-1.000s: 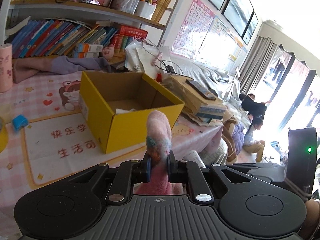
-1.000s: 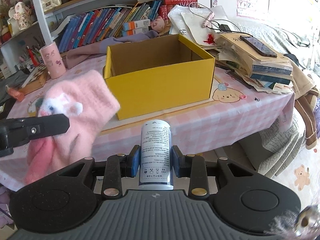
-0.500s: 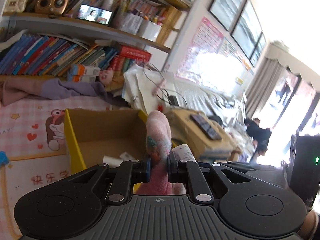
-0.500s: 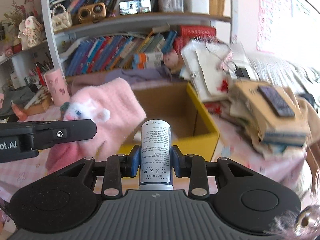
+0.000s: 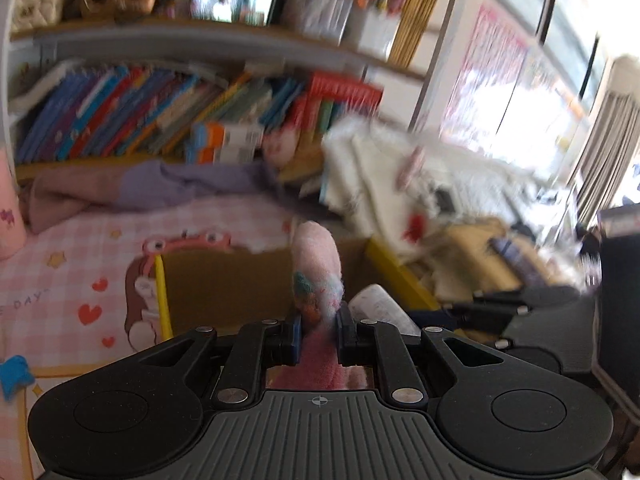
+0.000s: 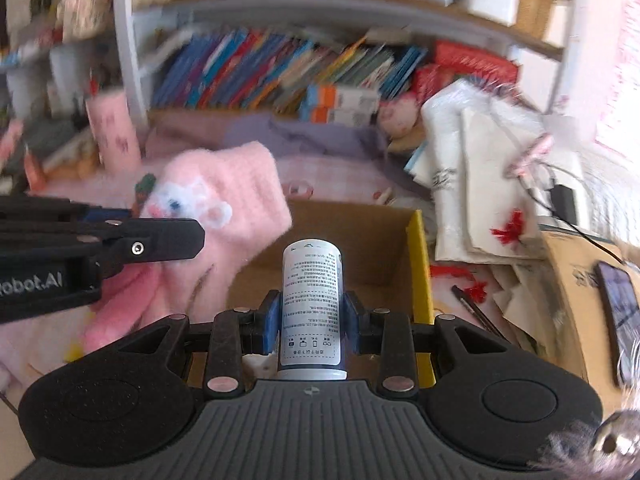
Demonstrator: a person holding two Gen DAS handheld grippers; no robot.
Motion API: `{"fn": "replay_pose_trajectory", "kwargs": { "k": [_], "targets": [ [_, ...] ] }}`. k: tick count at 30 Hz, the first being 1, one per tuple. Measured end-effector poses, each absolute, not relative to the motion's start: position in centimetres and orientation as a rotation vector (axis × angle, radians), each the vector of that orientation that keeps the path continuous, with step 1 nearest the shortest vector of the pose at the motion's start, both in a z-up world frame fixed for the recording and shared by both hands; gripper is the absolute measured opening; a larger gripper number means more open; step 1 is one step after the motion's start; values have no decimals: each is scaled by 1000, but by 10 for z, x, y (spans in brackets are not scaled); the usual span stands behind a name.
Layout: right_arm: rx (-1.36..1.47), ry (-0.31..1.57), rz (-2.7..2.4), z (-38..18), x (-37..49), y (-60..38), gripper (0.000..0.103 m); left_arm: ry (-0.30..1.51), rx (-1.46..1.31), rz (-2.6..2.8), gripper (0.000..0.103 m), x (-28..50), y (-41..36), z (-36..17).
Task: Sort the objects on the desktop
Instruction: 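Carry the pink glove and white bottle over the yellow box, then open the left tool over the yellow box while the right tool releases the bottle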
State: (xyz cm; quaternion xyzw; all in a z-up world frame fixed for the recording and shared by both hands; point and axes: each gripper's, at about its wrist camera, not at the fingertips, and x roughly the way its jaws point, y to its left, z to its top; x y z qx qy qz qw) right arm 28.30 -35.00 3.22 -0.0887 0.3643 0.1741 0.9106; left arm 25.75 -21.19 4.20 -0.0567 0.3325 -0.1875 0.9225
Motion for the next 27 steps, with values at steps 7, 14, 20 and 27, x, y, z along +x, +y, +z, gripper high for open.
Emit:
{"fn": "replay_pose_trajectory", "kwargs": {
  "k": [7,14,20,27],
  "targets": [
    [-357,922,463,-9,333,-331,30,804,-2,-337,17,293,-227,9],
    [-350,1026,466,-30,360,-330,30,833,3,-302,20,302,-226,-1],
    [-330,1014,458,-29,367,-333,35,815,28,-279,30,298,-227,-2],
    [-295,935,451,-12,361,-336,47,704,-17,-243,51,277,-215,19]
  ]
}}
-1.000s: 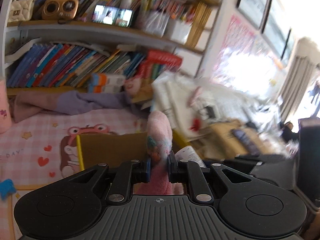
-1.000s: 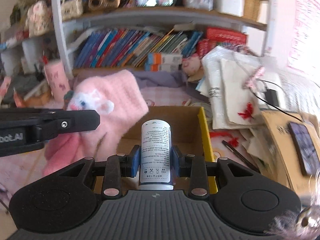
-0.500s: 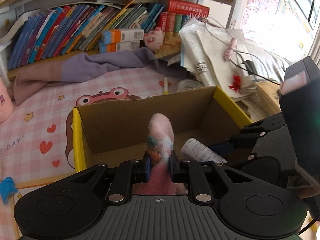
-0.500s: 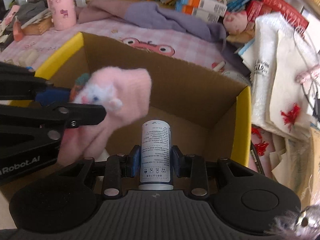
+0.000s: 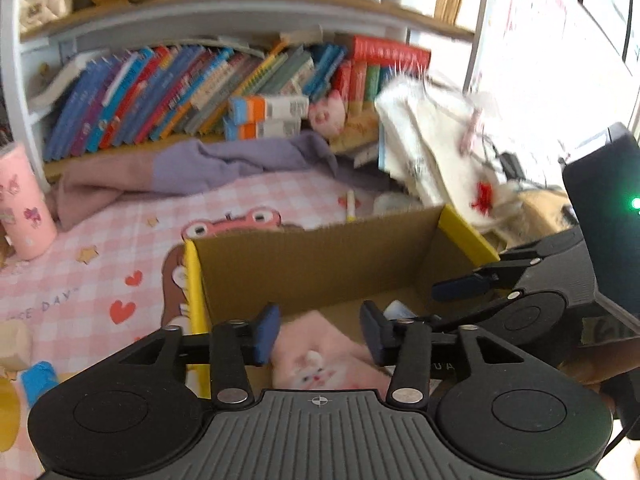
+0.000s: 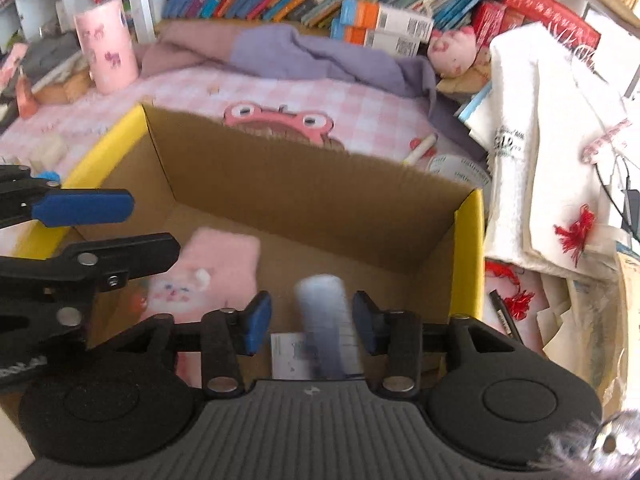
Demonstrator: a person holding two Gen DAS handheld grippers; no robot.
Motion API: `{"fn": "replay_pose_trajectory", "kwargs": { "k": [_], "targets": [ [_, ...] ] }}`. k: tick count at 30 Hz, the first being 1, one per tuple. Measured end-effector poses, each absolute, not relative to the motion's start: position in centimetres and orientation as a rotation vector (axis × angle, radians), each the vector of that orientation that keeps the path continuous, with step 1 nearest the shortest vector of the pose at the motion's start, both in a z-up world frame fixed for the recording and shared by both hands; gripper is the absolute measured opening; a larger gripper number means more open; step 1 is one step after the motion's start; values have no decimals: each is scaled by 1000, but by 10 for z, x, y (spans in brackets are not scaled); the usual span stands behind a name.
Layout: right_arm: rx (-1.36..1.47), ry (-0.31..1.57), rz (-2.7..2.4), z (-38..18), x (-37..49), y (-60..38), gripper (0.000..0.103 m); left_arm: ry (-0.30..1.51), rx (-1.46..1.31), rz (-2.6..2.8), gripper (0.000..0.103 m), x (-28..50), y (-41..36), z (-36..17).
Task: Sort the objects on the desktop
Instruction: 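Open the left tool over the yellow box while the right tool releases the bottle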
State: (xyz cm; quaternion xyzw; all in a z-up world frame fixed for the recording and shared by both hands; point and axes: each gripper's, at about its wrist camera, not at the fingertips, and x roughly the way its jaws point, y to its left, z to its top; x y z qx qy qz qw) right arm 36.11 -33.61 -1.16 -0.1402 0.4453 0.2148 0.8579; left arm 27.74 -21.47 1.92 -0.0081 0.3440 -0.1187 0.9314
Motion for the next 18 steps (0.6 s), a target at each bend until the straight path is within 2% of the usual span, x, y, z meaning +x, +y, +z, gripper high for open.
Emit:
{"fn": "replay_pose_trajectory", "kwargs": {
  "k": [1,10,18],
  "targets": [
    [-286,915,447,-8,358,-338,51,689,-18,-241,54,274,-214,22],
    [-221,781,452,20,327,-348,53,583,-22,-202,74,245,-207,49],
    [-199,666,426,38,287,-356,54,500,-18,-193,75,208,-196,67]
  ]
}}
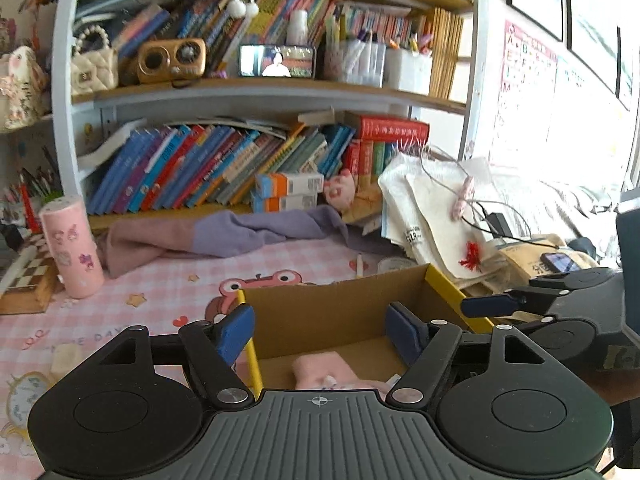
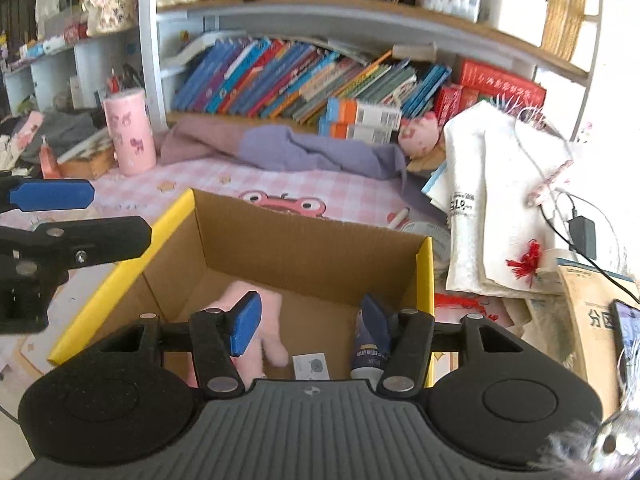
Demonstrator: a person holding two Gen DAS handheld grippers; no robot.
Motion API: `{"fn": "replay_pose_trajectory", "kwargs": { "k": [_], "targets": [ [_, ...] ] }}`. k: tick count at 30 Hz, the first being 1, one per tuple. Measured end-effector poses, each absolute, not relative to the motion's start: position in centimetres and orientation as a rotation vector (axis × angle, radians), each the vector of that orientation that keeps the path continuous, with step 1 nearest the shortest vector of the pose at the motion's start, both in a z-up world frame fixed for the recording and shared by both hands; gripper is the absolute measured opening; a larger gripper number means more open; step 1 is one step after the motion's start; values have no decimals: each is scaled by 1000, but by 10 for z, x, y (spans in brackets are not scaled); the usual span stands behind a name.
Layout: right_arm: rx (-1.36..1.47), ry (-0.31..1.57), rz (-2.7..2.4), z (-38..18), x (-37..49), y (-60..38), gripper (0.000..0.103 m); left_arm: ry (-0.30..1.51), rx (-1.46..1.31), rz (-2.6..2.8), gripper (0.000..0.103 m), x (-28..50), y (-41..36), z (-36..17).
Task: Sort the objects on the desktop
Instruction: 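Open the left tool over the yellow box while the right tool releases the bottle, then withdraw both open tools from the yellow box back over the table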
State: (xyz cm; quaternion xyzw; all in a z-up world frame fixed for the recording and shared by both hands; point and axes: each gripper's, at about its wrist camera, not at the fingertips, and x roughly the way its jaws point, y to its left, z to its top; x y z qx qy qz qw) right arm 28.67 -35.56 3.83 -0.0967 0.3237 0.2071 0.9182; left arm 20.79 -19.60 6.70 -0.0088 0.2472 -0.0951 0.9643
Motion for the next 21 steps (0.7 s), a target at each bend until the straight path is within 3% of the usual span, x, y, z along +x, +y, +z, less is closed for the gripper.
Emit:
{"fn": "replay_pose_trajectory", "kwargs": {
  "k": [15,21],
  "targets": [
    [-134,531,276,57,193,-343,58,433,-42,-223,90,142,-156,75],
    [-79,539,194,52,155,-333,59,449,-4,-250,91,118,-137,68]
  ]
}}
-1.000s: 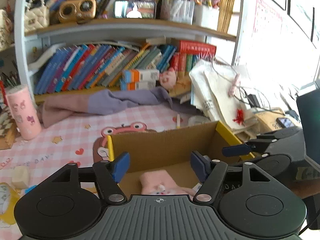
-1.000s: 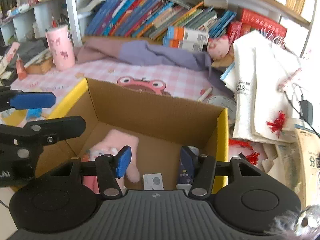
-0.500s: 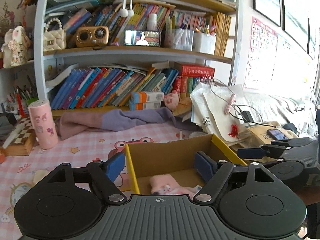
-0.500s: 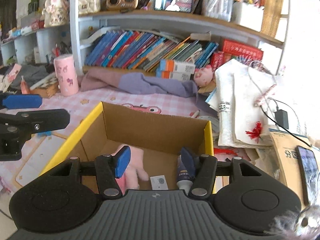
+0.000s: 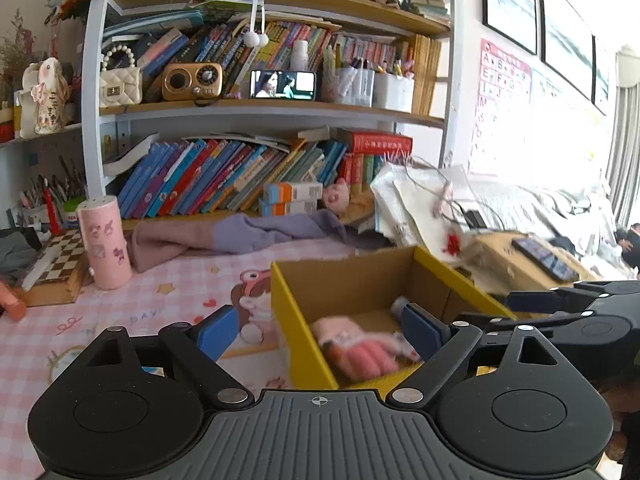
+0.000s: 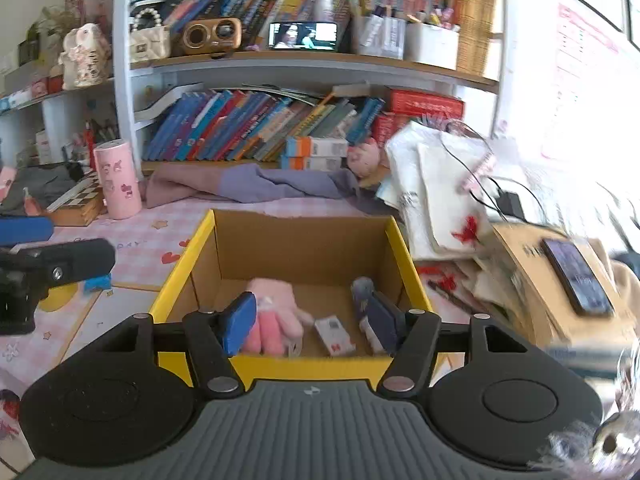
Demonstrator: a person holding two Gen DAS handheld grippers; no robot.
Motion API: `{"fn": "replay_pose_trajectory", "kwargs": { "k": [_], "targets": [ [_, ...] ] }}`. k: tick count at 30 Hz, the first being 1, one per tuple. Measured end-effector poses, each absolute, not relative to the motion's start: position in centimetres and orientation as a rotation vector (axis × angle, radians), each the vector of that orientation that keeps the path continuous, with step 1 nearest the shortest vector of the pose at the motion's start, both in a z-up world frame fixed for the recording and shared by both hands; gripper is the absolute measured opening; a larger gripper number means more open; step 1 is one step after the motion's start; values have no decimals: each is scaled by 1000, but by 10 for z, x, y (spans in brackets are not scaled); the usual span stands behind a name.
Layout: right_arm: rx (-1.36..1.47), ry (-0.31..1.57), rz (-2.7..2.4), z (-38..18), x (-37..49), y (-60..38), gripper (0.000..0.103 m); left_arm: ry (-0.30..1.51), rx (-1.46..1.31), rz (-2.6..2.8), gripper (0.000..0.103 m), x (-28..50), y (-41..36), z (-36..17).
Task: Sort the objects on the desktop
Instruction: 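Withdraw both open tools from the yellow box back over the table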
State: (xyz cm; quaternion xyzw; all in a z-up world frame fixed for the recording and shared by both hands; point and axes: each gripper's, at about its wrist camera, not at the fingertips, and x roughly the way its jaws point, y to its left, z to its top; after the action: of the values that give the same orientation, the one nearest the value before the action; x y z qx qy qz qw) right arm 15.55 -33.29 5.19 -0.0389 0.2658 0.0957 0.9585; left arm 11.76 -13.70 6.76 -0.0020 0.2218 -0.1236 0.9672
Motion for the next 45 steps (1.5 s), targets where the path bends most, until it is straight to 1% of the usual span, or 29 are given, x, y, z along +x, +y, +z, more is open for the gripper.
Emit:
{"fn": "replay_pose_trajectory", "kwargs": {
  "k": [13,23,37,45],
  "targets": [
    [2,629,75,32,75,-301,61,512,39,-291,91,65,-87,51],
    [30,675,71,15,31,-259,65,567,51,-281,92,32,-51,35],
    [-21,753,169,1,4,-206,68,632,39,-244,92,9,-19,24],
    [-85,750,244,1,-1,-183,69,644,37,-225,92,3,-9,22]
  ]
}}
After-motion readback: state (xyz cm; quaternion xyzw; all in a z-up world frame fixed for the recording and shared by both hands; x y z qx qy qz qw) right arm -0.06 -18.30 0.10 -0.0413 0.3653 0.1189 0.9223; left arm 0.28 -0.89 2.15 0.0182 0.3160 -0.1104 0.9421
